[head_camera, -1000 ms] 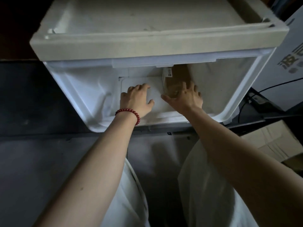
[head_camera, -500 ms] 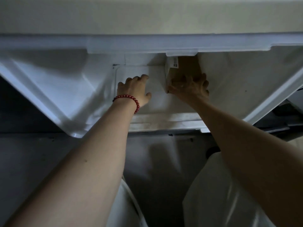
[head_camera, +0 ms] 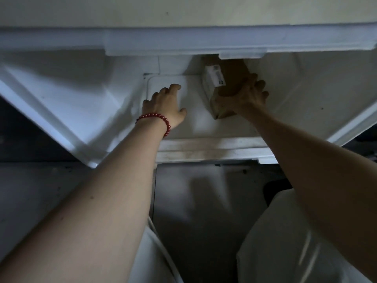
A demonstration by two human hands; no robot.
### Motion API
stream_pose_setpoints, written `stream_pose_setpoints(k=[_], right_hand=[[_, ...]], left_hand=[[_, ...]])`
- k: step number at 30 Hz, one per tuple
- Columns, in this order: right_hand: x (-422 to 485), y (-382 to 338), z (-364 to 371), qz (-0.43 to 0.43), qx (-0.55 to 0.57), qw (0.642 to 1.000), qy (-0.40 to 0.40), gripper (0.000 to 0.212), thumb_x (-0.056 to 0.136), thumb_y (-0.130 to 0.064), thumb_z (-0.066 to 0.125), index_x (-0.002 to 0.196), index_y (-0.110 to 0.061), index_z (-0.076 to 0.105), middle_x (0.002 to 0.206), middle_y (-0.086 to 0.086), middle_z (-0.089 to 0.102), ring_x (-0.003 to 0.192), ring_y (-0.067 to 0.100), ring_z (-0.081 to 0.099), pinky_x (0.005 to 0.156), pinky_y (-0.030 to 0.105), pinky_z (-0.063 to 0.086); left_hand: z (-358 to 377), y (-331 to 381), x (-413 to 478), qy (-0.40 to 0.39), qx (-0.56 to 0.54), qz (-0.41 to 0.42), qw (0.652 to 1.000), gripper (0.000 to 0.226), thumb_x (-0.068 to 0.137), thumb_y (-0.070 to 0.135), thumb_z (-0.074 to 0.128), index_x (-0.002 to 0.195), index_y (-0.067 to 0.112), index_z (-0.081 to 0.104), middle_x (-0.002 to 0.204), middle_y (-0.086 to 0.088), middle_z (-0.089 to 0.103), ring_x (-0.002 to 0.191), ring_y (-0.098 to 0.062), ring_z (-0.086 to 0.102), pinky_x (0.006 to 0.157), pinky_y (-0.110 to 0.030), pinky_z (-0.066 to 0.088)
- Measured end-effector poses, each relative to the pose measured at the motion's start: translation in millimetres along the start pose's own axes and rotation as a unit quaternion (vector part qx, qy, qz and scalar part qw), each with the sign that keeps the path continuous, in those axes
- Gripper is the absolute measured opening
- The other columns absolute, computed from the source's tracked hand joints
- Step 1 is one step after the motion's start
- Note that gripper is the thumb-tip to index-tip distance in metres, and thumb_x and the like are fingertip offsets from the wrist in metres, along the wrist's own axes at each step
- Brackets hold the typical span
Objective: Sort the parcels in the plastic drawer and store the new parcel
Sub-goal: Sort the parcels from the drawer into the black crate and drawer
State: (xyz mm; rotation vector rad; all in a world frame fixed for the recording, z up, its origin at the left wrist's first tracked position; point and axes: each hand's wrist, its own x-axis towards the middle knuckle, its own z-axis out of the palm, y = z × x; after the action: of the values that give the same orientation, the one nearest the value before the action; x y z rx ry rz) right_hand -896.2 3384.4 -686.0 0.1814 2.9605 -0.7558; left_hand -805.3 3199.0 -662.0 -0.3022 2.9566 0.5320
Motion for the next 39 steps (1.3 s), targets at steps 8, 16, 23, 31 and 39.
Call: stream_pose_setpoints(k=[8,16,23,31,39], right_hand=[[-15.1,13.9,-21.9,-0.204,-0.062,0.938,-0.272,0.094,0.065,-0.008,0.084,0.141,-0.025,0.031,0.152,0.003,0.01,0.129,0.024,0.036,0.099,0.033,0.043],[-24.8,12.9,-9.3,-0.078,0.009,0.96,-0.267,0.138,0.064,-0.018,0.089,0.15,-0.014,-0.019,0.154,0.015,0.024,0.139,0.033,0.03,0.11,0.038,0.032],[-21.6,12.0,-13.0,-0.01,0.114,0.966,-0.232,0.123,0.066,-0.016,0.087,0.153,-0.012,0.001,0.153,0.012,0.031,0.138,0.032,0.034,0.112,0.042,0.034],[-49.1,5.9,-41.1,-0.091,0.349,0.926,-0.107,0.089,0.07,0.004,0.079,0.143,-0.004,0.031,0.14,0.007,0.047,0.121,0.013,0.047,0.089,0.013,0.049],[-109.5,-0.3,-72.6,-0.117,0.435,0.887,-0.105,0.089,0.071,0.006,0.078,0.142,-0.015,0.03,0.116,-0.015,0.051,0.117,0.014,0.051,0.098,0.037,0.05]], left_hand=[[-3.1,-7.7,-2.5,-0.008,0.005,-0.021,1.0,0.072,0.091,0.038,0.059,0.149,0.025,0.019,0.149,-0.014,0.032,0.131,-0.035,0.04,0.102,-0.049,0.036],[8.3,-13.5,-3.2,-0.09,-0.056,-0.083,0.991,0.094,0.084,0.053,0.064,0.15,0.014,0.009,0.132,-0.017,0.051,0.115,-0.034,0.054,0.087,-0.037,0.046],[15.3,-6.3,-6.2,-0.053,-0.129,-0.086,0.987,0.083,0.076,0.051,0.074,0.136,0.009,0.035,0.125,-0.011,0.056,0.113,-0.029,0.055,0.084,-0.03,0.045],[-3.5,11.6,-22.1,0.095,-0.355,-0.106,0.924,0.066,0.076,0.039,0.078,0.13,0.016,0.047,0.111,0.006,0.064,0.101,-0.012,0.06,0.08,-0.017,0.041],[-28.4,22.2,-76.6,0.127,-0.342,-0.073,0.928,0.071,0.078,0.037,0.076,0.135,0.014,0.04,0.122,0.0,0.059,0.107,-0.016,0.056,0.084,-0.023,0.043]])
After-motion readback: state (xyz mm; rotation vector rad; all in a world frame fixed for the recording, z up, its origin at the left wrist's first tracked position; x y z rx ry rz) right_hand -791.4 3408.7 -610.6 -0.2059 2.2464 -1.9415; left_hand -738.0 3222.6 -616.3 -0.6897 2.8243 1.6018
